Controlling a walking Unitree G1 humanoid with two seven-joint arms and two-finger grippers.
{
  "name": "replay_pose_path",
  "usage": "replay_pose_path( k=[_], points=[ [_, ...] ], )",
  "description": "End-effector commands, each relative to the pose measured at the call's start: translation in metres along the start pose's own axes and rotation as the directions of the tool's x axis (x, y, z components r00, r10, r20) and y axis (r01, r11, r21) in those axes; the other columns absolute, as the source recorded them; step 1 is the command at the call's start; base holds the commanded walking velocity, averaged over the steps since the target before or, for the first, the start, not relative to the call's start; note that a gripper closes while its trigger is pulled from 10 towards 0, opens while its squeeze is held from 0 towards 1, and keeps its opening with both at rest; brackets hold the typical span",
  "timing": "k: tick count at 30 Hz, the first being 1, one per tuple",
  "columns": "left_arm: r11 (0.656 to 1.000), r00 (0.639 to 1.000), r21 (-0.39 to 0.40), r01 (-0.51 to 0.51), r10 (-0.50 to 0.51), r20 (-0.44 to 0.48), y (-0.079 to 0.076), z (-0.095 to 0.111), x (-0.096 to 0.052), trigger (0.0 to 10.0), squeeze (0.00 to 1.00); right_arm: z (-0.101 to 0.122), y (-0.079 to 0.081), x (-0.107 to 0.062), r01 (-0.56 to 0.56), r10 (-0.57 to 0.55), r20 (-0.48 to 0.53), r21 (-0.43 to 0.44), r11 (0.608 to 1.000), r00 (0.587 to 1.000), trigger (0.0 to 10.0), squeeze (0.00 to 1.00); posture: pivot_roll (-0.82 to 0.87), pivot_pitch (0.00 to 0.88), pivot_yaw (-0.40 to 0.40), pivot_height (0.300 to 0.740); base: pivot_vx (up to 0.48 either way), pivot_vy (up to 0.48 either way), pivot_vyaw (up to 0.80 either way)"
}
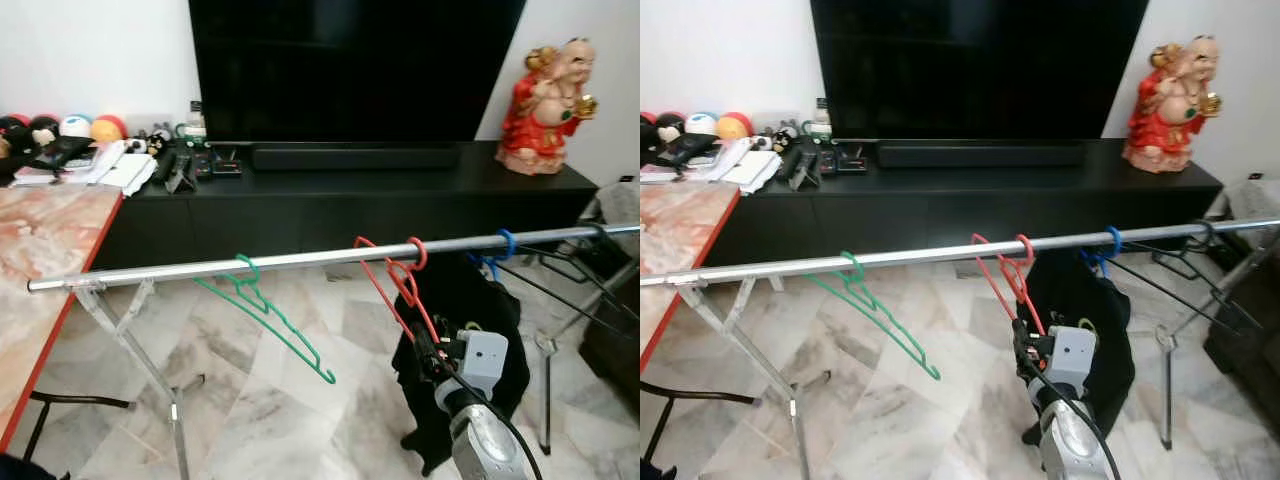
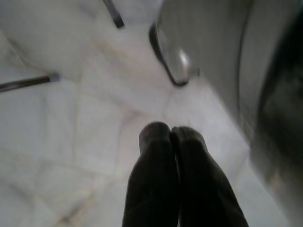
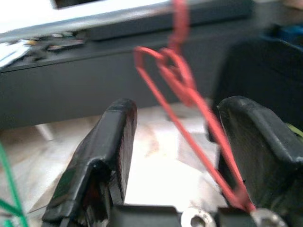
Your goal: Hang hanger
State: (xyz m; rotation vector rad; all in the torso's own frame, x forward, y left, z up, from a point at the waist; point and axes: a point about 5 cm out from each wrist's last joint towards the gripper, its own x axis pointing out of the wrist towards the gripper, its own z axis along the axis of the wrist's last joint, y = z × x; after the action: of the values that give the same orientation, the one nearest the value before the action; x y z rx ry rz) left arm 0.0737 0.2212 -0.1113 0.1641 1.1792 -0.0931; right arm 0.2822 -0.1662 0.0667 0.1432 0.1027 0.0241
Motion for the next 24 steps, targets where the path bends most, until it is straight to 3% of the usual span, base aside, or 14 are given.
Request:
replay_pose_path(
  k=[1,11,18,21,24],
  points=[
    [1.000,0.999,-0.020,-0.005,0.004,-0.042,-0.0071,-0.0117,-0.0013,10.0,0.00,0.0028,0.0023,0.0017,-0.006,0.006,0.000,0.004,1.000,1.000,10.0,0.00,-0.01,0.000,-0.052,0.740,-0.255,0.000,0.00],
    [0.999,0.999,-0.045,-0.014,0.013,-0.033,-0.0049,-0.0104,-0.0014,10.0,0.00,0.0007,-0.0042,0.0027,0.022,-0.022,-0.013,0.020,1.000,1.000,10.0,0.00,-0.01,0.009,-0.048,0.740,0.000,0.000,0.00],
    [0.999,1.000,-0.025,-0.021,0.021,-0.011,-0.0036,-0.0072,-0.0011,10.0,0.00,-0.0021,-0.0043,0.0022,0.026,-0.025,-0.030,0.019,0.999,0.999,10.0,0.00,-0.02,0.021,-0.046,0.740,0.000,0.000,-0.80],
    [1.000,1.000,0.000,-0.027,0.027,-0.011,-0.0030,-0.0066,-0.0011,10.0,0.00,-0.0018,-0.0042,0.0025,0.026,-0.025,-0.028,0.018,1.000,0.999,10.0,0.00,-0.02,0.022,-0.045,0.740,0.000,-0.465,-0.80],
    [0.999,1.000,-0.024,-0.027,0.027,-0.013,-0.0032,-0.0072,-0.0011,10.0,0.00,-0.0020,-0.0037,0.0029,0.024,-0.023,-0.030,0.018,1.000,0.999,10.0,0.00,-0.02,0.022,-0.046,0.740,0.000,-0.460,-0.80]
  ],
)
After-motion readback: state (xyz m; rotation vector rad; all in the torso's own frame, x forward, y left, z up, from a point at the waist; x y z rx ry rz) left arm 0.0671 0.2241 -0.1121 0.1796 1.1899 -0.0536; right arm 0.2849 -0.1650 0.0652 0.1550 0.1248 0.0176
